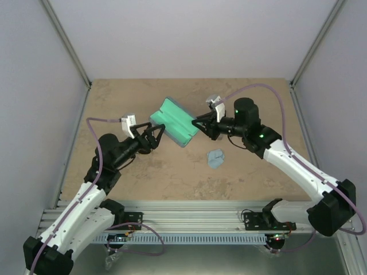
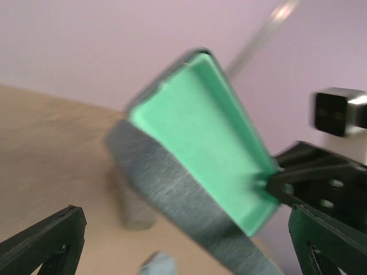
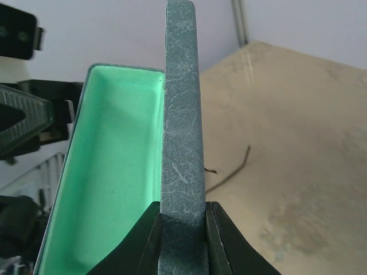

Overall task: Organize the sunglasses
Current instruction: Place the sunglasses case at the center of the board.

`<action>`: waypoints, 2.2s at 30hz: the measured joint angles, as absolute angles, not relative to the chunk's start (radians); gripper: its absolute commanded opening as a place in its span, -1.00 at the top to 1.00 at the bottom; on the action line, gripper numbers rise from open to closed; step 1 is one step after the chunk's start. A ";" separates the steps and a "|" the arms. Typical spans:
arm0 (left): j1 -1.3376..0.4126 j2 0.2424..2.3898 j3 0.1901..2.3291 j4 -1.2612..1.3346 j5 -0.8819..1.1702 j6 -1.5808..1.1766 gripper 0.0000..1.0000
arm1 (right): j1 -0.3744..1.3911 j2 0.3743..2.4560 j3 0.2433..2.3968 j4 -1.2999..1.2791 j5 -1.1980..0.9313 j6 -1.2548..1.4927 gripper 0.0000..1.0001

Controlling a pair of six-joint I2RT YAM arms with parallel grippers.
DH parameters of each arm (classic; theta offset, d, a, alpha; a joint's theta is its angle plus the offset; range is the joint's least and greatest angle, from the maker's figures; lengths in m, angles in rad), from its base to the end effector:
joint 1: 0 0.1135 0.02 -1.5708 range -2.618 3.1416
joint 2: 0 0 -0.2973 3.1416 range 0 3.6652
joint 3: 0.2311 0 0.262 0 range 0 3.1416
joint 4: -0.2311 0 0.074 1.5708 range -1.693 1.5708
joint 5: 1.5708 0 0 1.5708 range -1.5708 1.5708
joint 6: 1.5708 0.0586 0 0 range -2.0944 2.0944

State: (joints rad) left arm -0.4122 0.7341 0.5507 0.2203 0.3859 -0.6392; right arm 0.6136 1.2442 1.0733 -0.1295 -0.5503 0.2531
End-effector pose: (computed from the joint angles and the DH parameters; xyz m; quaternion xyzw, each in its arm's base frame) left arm 0.1645 -0.0960 0.3299 0.0601 0.6923 -0.4697 0.5445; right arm 0.2313 0.2004 0.3742 -0.2975 0.7332 0.4383 0.4264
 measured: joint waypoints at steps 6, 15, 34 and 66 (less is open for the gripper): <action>-0.412 0.699 0.551 -0.093 0.076 -0.624 -0.99 | 0.673 1.344 1.072 -0.183 -0.350 0.220 0.91; -0.412 0.731 0.555 -0.228 -0.073 -0.623 -0.99 | 0.775 1.509 1.035 -0.200 -0.070 0.194 0.91; -0.412 0.760 0.560 -0.235 -0.077 -0.601 -0.99 | 0.801 1.681 0.967 -0.041 0.080 0.177 0.58; -0.412 0.752 0.560 -0.227 -0.062 -0.584 -0.99 | 0.863 1.497 0.952 -0.112 -0.061 0.294 -0.09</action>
State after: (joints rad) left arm -0.4122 0.7517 0.5598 -0.2272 -0.0616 -0.5842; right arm 0.8627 1.4971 0.9524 -0.1116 -0.0612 0.2939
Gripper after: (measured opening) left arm 0.995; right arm 0.548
